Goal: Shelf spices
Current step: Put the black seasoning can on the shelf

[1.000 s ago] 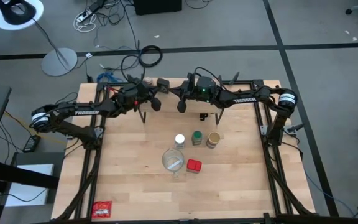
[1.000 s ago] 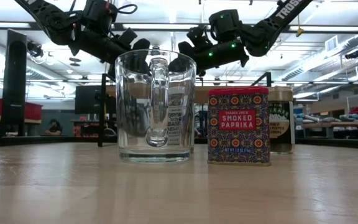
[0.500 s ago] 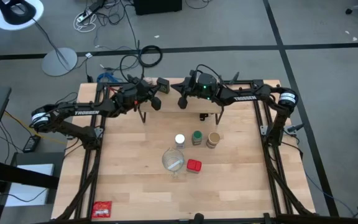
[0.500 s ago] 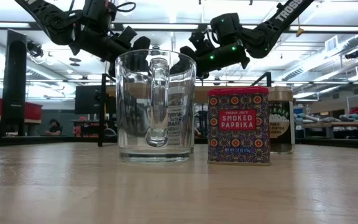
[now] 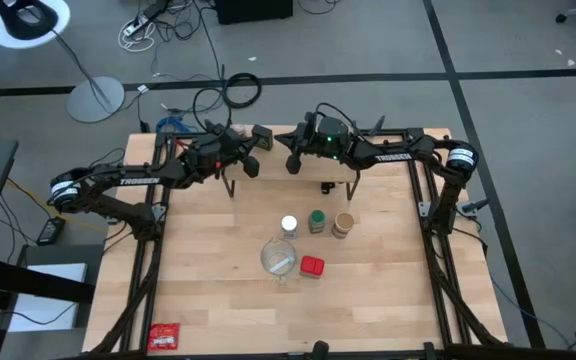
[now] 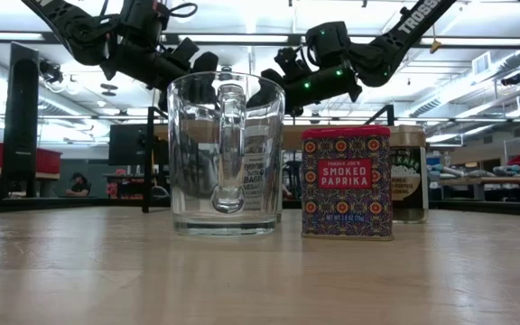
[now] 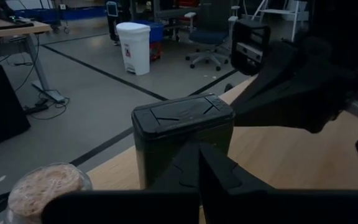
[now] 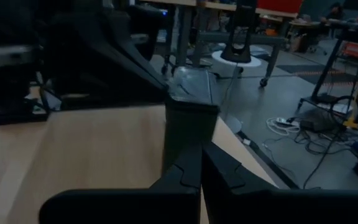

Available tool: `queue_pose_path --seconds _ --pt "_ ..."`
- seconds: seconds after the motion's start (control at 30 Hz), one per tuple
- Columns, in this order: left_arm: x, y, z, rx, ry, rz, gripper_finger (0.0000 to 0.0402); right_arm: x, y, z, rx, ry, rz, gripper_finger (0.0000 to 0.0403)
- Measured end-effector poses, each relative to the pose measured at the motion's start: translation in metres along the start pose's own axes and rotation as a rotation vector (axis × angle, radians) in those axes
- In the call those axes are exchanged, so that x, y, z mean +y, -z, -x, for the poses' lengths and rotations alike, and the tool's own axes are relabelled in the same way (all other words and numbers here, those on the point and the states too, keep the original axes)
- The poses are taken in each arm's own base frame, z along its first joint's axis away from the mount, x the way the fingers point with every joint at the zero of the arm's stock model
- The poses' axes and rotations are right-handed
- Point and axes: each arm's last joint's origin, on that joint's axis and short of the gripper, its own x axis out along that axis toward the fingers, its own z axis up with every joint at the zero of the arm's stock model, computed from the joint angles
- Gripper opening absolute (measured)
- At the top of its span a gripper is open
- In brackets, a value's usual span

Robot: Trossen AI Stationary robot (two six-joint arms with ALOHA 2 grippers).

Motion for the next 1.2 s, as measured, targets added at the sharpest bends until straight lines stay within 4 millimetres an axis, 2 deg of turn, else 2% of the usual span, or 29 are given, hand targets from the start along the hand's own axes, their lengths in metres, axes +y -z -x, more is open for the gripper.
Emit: queue_pose_path --seconds 0.37,1.2 --pt "-0.0005 -0.0001 0.0002 -0.001 0.005 -0.001 0.0001 -0.0030 -0.0087 -0.0024 -0.020 -0.019 -0.007 0.0000" --pt "-0.0005 -0.0001 0.0002 0.000 0.005 0.004 0.0001 -0.0094 -0.0061 -0.0020 0.000 -0.029 -0.020 0.0000"
